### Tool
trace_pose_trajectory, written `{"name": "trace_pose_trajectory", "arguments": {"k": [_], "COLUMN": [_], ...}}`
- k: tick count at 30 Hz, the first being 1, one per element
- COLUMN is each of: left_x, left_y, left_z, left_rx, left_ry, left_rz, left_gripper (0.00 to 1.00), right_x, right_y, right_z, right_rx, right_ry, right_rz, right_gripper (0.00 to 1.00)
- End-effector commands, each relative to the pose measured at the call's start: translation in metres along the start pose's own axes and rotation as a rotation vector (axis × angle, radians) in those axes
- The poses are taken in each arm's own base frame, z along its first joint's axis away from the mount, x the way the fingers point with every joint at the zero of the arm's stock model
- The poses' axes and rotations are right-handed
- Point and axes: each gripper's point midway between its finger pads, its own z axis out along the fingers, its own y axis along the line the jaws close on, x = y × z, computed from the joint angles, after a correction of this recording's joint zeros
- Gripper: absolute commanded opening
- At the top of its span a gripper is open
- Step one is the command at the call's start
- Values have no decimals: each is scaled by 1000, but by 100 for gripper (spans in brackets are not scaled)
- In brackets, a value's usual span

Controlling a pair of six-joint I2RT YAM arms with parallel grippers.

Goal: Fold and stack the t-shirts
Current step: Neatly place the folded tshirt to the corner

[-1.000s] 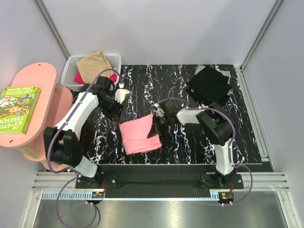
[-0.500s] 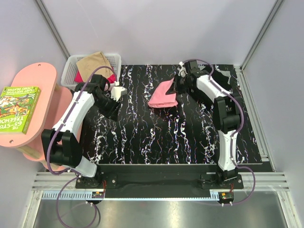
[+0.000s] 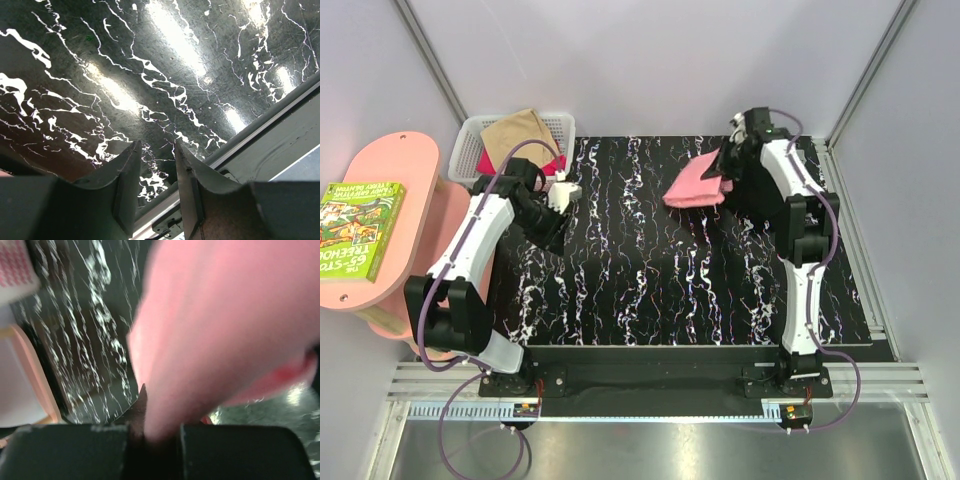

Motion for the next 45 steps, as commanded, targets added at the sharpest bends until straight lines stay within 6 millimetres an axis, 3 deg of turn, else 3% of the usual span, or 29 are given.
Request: {"name": "trace_pose_trajectory", "arguments": {"k": [1, 7, 11, 14, 18, 23, 27, 29, 31, 36, 38, 42, 43, 45], "left_x": [-2, -1, 2, 5, 6, 3, 0, 0, 1, -3, -5, -9, -9, -10], "left_y": [0, 2, 2, 4, 5, 4, 4, 4, 4, 4, 5, 2, 1, 0], "left_z": [-11, -11, -12, -14, -14, -11, -13, -13, -13, -12, -11, -11, -10, -11], "left_rx": [-4, 1, -7, -22, -17, 4, 5, 4, 1, 12, 20, 37, 42, 47], "left_ry": [-53, -52, -44, -42, -44, -44, -55, -54, -52, -58, -60, -70, -71, -76], "left_rz": [15, 1, 4, 12, 5, -3, -4, -1, 1, 1, -2, -4, -6, -5], "left_gripper": [38, 38, 38, 38, 38, 38, 38, 38, 38, 38, 38, 38, 38, 38], "right_x": [-60, -77, -101, -119, -138, -142, -141, -137, -121, -62, -30, -1, 5, 10], "right_y": [41, 58, 51, 38, 4, -18, -32, -37, -52, -113, -148, -186, -197, -203], "right_z": [-51, -65, -86, -111, -152, -177, -184, -183, -168, -133, -131, -145, -155, -163], "right_rx": [-90, -125, -115, -64, -14, 6, 39, 52, 80, 288, 456, 681, 766, 825], "right_ry": [-173, -224, -301, -384, -471, -500, -508, -498, -440, -264, -204, -184, -181, -158], "right_rz": [-56, -68, -26, -3, 74, 104, 128, 134, 175, 278, 332, 370, 375, 371], "right_gripper": [0, 0, 0, 0, 0, 0, 0, 0, 0, 0, 0, 1, 14, 20]}}
